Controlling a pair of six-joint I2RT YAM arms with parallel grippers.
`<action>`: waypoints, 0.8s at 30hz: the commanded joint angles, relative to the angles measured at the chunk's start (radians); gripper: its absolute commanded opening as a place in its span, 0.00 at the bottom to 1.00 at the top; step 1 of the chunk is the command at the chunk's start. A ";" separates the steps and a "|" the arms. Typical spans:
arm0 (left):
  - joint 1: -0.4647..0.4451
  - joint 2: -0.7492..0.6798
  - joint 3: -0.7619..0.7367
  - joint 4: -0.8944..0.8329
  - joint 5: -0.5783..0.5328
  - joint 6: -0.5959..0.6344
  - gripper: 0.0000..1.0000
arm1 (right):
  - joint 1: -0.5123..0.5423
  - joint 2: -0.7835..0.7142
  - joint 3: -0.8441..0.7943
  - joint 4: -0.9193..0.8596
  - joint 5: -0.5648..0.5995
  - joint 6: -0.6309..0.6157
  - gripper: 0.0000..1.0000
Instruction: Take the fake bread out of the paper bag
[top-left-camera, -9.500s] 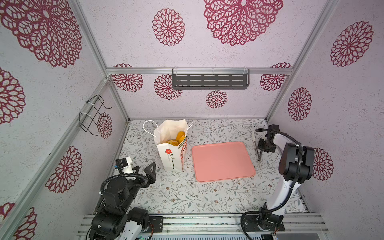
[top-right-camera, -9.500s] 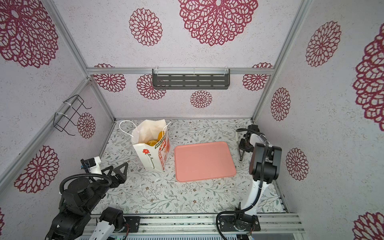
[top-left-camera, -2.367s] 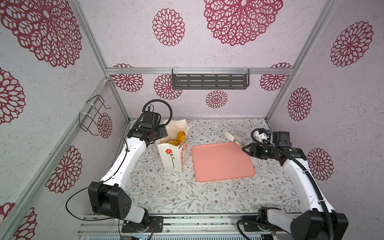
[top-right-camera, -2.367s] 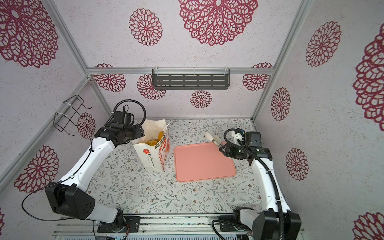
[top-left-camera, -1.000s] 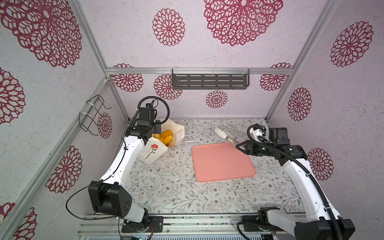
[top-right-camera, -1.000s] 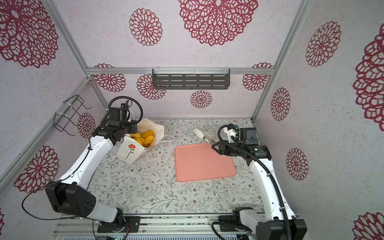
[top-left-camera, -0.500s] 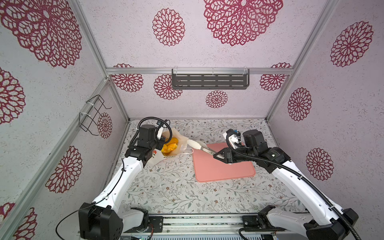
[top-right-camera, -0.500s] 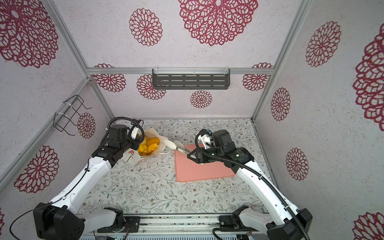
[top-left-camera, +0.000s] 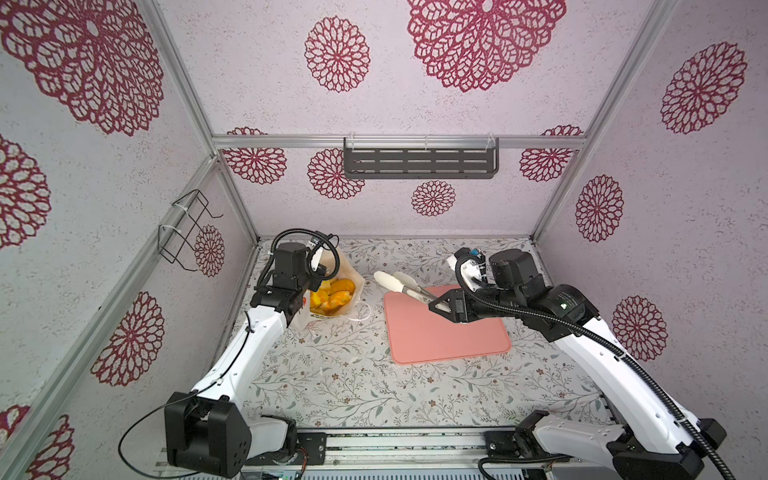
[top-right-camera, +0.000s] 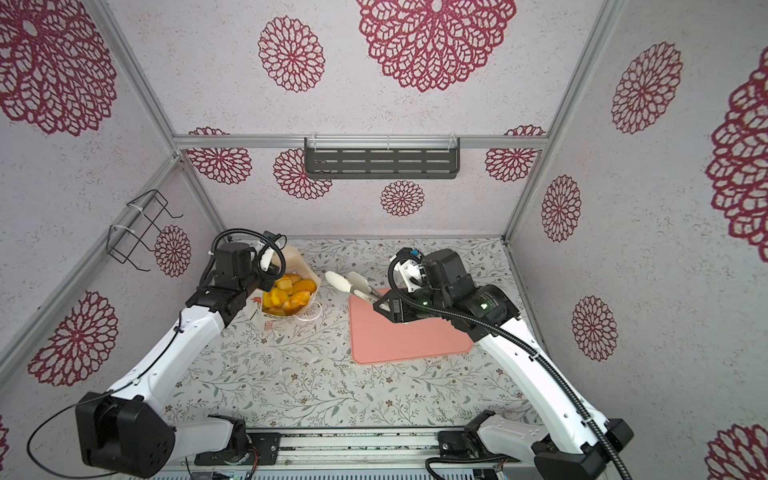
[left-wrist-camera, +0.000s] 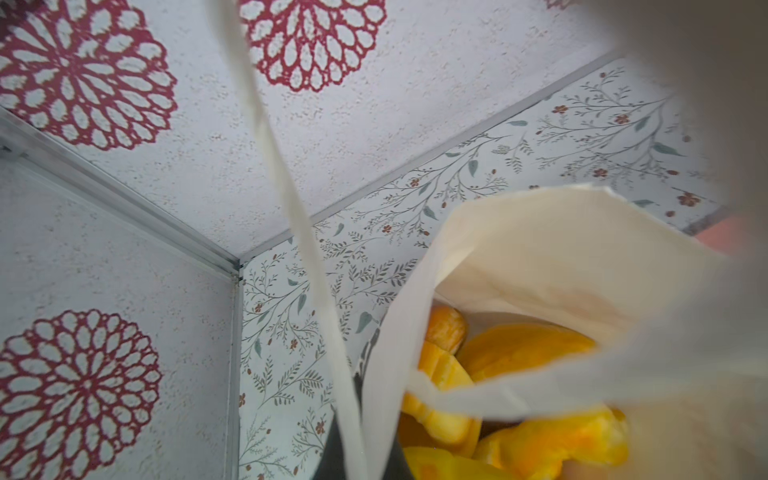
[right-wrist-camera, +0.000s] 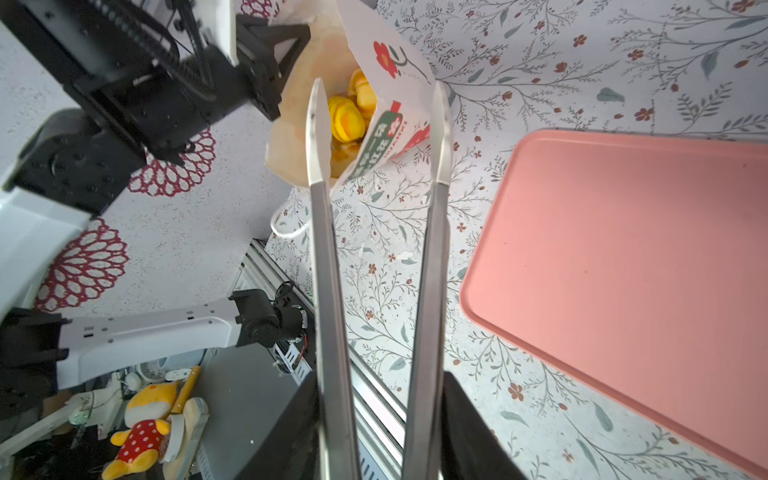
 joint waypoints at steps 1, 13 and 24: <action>0.023 0.053 0.077 0.104 -0.029 0.090 0.00 | 0.000 -0.007 0.036 -0.050 0.041 -0.050 0.44; -0.037 0.087 -0.001 0.321 -0.038 0.334 0.00 | 0.003 0.024 -0.031 0.003 -0.064 -0.073 0.47; -0.107 -0.007 -0.181 0.327 0.003 0.192 0.00 | 0.010 0.036 -0.160 0.116 0.002 -0.024 0.43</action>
